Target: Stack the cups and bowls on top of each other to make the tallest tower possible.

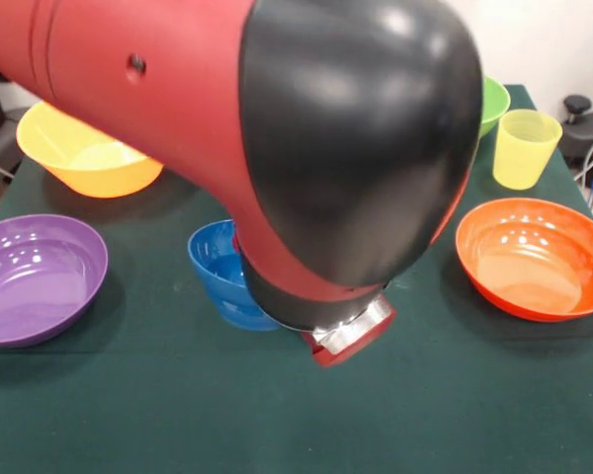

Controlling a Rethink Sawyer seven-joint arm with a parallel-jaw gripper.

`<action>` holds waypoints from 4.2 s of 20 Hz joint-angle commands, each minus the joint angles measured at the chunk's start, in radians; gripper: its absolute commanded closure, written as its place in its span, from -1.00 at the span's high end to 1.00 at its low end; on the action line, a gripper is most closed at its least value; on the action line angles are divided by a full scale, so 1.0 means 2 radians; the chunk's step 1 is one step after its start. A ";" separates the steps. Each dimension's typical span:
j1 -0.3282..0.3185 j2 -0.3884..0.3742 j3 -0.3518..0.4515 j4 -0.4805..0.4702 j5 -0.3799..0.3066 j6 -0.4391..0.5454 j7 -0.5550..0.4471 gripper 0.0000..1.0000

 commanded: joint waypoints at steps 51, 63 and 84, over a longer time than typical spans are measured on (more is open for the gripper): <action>0.114 0.034 0.273 0.115 -0.276 -0.048 0.019 -1.00; 0.150 0.026 0.355 0.149 -0.329 -0.058 0.023 -1.00; 0.188 0.000 0.468 0.202 -0.415 -0.086 0.007 -1.00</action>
